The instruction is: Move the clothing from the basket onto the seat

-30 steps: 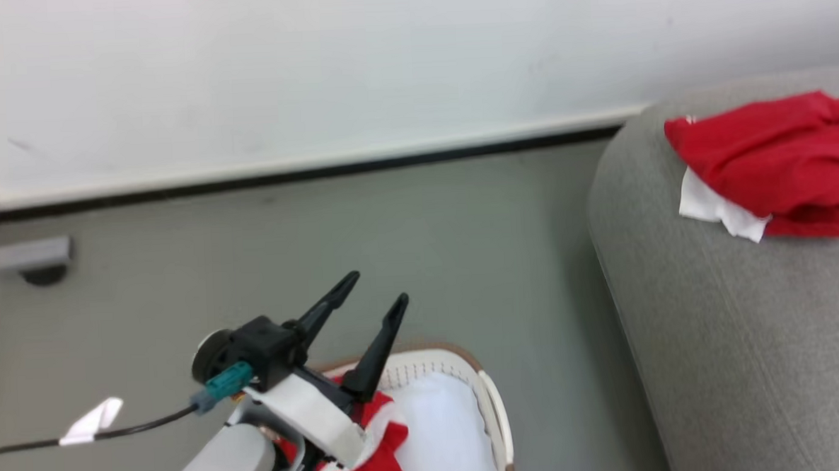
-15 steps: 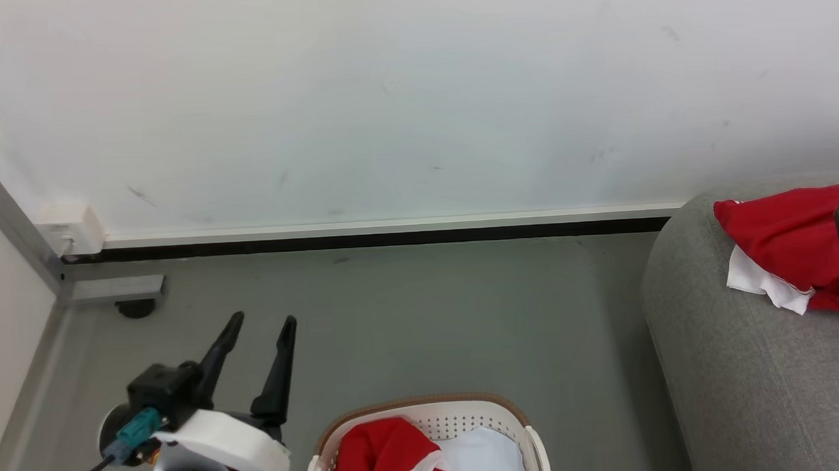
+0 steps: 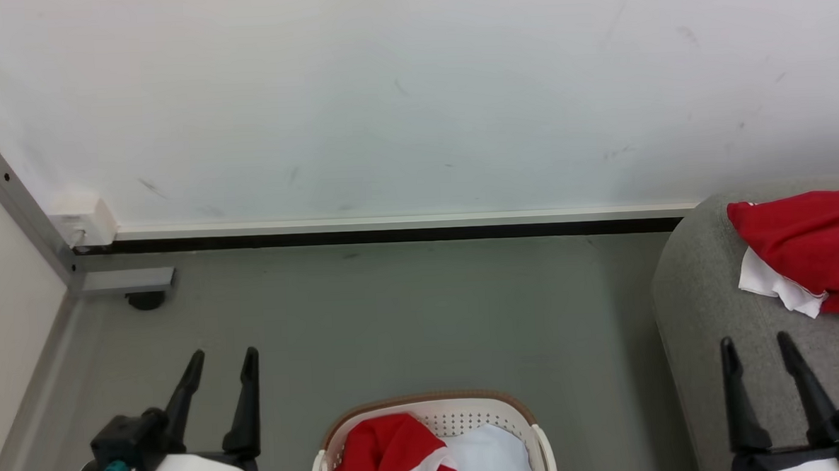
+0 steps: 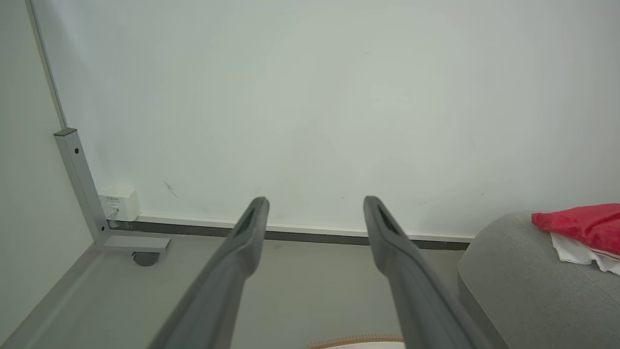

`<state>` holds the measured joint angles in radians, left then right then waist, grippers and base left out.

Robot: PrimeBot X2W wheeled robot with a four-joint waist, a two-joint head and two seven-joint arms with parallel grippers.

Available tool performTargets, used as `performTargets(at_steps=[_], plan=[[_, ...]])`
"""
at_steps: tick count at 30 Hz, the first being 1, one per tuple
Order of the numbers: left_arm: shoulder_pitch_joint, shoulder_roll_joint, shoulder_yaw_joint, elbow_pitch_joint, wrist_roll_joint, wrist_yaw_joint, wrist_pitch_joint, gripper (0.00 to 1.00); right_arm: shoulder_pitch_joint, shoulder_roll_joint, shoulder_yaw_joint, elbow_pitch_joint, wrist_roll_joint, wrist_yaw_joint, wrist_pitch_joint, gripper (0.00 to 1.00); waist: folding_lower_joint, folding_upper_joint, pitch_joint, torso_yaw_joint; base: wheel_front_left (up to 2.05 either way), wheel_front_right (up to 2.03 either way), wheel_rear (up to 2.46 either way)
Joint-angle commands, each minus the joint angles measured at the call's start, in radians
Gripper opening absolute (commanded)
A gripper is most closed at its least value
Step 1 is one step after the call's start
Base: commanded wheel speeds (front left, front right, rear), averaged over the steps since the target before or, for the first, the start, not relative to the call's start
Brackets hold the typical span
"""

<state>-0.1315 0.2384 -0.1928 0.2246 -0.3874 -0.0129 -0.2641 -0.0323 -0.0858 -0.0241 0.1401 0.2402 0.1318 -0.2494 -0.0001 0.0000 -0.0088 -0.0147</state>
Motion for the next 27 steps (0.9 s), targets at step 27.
performTargets(at_steps=[27], plan=[[0.034,-0.143,0.172,0.048,0.187,-0.116,0.000,1.00,-0.024,0.035,0.084,0.040,0.001,-0.002,-0.016,1.00,0.0001,0.0000,0.030,-0.015,0.00,0.00,0.00]])
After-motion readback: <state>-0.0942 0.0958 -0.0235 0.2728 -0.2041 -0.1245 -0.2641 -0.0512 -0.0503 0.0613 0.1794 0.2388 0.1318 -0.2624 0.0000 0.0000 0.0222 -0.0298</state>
